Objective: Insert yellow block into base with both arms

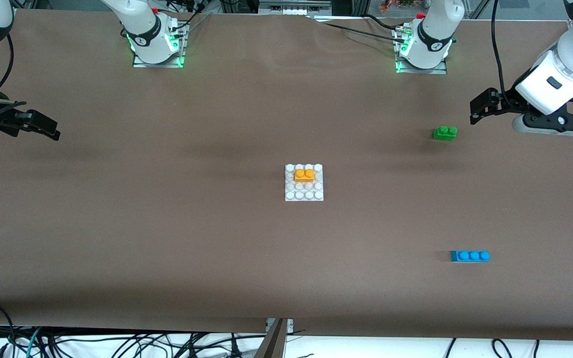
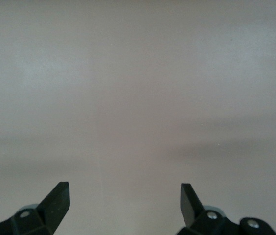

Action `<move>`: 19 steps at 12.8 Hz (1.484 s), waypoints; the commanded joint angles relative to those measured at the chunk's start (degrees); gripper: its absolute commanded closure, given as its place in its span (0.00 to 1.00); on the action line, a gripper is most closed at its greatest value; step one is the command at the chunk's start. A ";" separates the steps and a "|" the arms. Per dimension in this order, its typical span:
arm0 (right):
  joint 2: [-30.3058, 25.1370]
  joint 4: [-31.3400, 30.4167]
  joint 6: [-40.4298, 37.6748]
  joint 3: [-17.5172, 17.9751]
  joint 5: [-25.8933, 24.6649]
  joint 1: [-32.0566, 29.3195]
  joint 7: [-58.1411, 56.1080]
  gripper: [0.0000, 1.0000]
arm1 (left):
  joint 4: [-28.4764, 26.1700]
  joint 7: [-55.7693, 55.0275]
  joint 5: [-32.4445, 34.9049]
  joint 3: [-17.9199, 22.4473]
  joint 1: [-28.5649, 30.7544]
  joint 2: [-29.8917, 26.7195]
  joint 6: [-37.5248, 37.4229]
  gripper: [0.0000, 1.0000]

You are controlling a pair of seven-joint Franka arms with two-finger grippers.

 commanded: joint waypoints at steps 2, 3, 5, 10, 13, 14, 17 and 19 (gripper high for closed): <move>0.19 1.12 -1.19 0.43 -0.33 -0.41 -0.45 0.00 | 3.05 0.01 1.40 -0.99 0.24 0.42 -2.42 0.00; 0.19 1.12 -1.19 0.43 -0.33 -0.41 -0.45 0.00 | 3.15 0.01 1.40 -0.99 0.16 0.51 -2.33 0.00; 0.19 1.12 -1.19 0.43 -0.33 -0.41 -0.45 0.00 | 3.23 0.10 0.96 -0.82 0.16 0.68 -2.07 0.00; 0.19 1.12 -1.19 0.43 -0.33 -0.41 -0.45 0.00 | 3.15 0.10 0.61 -0.82 0.07 0.77 -1.62 0.00; 0.19 1.12 -1.28 0.43 -0.33 -0.41 -0.45 0.00 | 3.23 0.10 0.52 -0.82 0.07 0.77 -1.54 0.00; 0.11 1.12 -1.37 0.43 -0.33 -0.41 -0.45 0.00 | 3.15 0.10 0.52 -0.82 -0.02 0.77 -1.54 0.00; 0.19 1.12 -1.55 0.43 -0.33 -0.32 -0.45 0.00 | 3.15 0.01 0.43 -0.82 -0.02 0.77 -1.54 0.00; 0.19 1.12 -1.55 0.43 -0.33 -0.32 -0.45 0.00 | 3.15 -0.07 0.43 -0.82 -0.02 0.77 -1.54 0.00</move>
